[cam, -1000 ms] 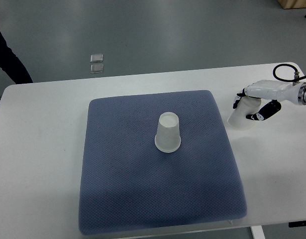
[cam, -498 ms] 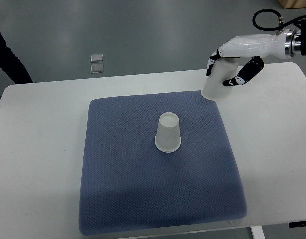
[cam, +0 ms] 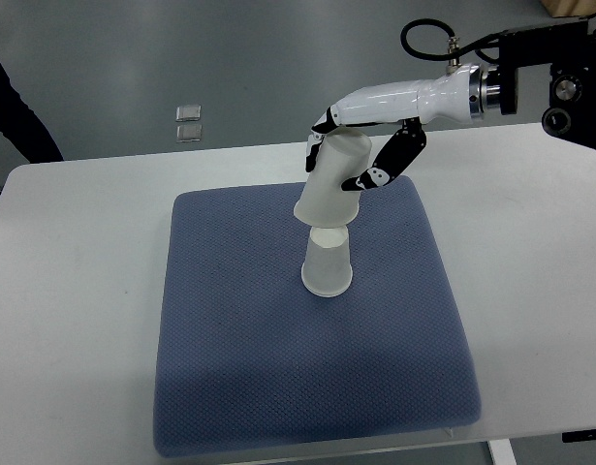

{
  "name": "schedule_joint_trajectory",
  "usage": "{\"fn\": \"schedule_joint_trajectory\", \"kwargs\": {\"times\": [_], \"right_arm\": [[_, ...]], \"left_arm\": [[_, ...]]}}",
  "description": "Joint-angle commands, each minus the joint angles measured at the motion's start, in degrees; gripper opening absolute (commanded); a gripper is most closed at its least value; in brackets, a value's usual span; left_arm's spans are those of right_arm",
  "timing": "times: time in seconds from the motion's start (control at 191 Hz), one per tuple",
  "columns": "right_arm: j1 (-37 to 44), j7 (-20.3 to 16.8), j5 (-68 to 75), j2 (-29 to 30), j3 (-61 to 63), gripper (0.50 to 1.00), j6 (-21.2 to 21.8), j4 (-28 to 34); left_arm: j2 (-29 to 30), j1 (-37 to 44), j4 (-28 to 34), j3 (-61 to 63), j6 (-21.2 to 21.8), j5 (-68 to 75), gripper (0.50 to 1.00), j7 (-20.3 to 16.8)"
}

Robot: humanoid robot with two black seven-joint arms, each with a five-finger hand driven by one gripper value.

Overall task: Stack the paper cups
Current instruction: 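Lift the cup and carry it over the cup on the pad, then lower the held cup down onto the cup on the pad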

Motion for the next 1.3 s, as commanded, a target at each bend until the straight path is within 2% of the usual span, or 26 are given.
{"fn": "schedule_joint_trajectory", "kwargs": {"times": [0.0, 1.294], "right_arm": [[-1.05, -0.02, -1.55, 1.5, -0.03, 0.594, -0.44, -1.73], [-7.81, -0.02, -4.8, 2.38, -0.03, 0.599, -3.86, -3.4]], "left_arm": [[0.0, 0.0, 0.0, 0.0, -0.05, 0.0, 1.0, 0.0], [0.0, 0.0, 0.0, 0.0, -0.05, 0.0, 1.0, 0.08]]}}
